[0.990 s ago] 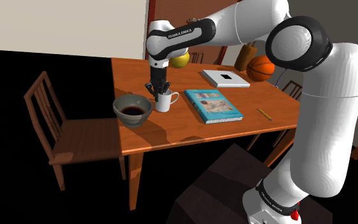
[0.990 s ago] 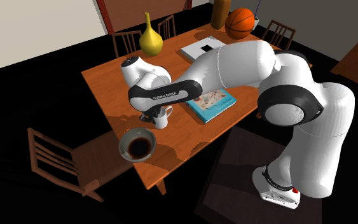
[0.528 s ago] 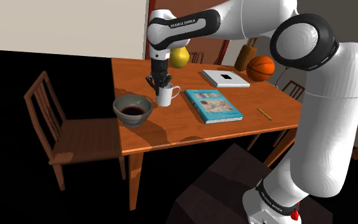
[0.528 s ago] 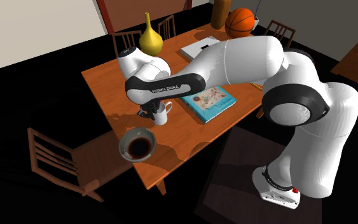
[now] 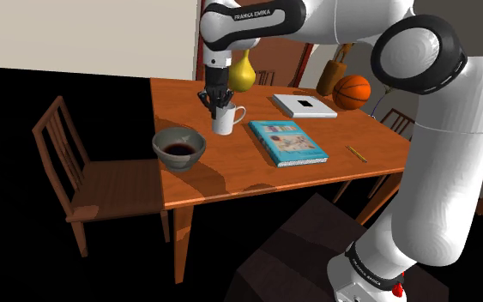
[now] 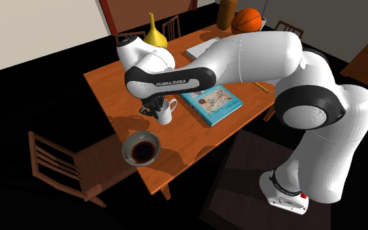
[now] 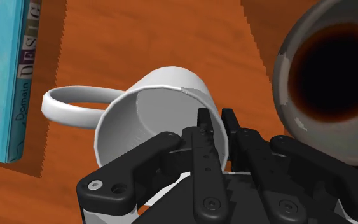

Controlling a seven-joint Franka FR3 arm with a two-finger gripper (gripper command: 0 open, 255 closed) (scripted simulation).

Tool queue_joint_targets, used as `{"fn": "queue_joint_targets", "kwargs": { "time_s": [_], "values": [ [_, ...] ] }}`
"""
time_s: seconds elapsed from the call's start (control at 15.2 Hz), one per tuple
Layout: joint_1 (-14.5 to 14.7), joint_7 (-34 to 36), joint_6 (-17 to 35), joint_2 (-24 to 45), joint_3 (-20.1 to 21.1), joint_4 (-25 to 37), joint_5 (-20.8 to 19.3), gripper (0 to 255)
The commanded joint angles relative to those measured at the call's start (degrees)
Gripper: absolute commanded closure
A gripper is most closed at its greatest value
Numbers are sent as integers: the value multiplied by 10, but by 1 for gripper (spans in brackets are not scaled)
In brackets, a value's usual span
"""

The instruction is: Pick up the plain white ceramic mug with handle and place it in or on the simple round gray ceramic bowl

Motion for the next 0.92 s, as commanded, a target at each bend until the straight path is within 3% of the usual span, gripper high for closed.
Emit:
{"fn": "queue_joint_targets", "kwargs": {
  "time_s": [0.0,0.86],
  "values": [
    [-1,-1,-16,-2,0,14,0,255],
    [0,0,-114,-5,0,109,0,255]
  ]
}}
